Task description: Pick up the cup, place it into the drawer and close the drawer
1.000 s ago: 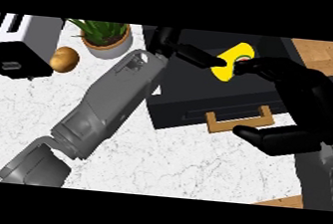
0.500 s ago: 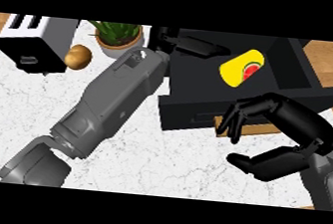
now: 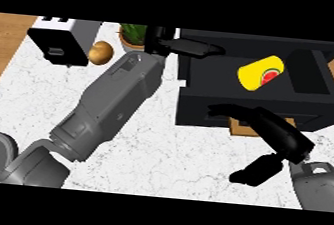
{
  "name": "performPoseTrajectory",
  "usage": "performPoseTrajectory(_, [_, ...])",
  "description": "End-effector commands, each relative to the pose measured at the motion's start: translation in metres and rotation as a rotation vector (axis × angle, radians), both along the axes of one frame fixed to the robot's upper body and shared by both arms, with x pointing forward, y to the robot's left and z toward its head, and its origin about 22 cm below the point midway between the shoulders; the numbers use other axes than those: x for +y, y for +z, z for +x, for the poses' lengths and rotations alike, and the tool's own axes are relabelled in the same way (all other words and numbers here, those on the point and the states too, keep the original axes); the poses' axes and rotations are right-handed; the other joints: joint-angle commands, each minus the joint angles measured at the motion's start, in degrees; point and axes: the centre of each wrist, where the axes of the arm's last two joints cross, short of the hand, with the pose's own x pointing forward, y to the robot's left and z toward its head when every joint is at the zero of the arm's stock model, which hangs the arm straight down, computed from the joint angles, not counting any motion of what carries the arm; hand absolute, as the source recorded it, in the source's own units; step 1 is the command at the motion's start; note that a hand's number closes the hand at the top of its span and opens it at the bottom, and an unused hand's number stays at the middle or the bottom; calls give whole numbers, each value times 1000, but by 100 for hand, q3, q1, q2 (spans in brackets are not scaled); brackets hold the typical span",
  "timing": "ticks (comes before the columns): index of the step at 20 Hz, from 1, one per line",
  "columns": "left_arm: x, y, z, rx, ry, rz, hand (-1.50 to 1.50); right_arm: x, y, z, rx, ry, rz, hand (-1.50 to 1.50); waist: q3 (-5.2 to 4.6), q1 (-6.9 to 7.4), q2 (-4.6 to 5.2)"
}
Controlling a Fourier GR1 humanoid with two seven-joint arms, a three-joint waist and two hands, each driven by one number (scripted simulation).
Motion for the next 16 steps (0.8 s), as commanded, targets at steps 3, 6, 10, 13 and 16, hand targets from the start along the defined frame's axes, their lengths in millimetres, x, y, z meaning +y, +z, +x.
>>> performPoseTrajectory(3, [24,-26,-5,-5,-19,-54,-150,20,-68,15,56,-20,-159,-150,0,369,-30])
performPoseTrajectory(6, [23,-33,-9,0,-17,-66,-150,11,-91,37,85,-5,-242,-150,4,483,-16])
performPoseTrajectory(10, [61,-37,-7,1,-3,-96,-150,3,-110,63,69,-82,-243,150,7,602,-11])
performPoseTrajectory(13, [58,-29,-7,0,-14,-76,-150,-21,-105,85,47,-122,-197,150,18,739,24])
performPoseTrajectory(16, [72,-51,-18,13,-5,-96,-150,-33,-95,99,-8,-187,-118,150,20,878,1])
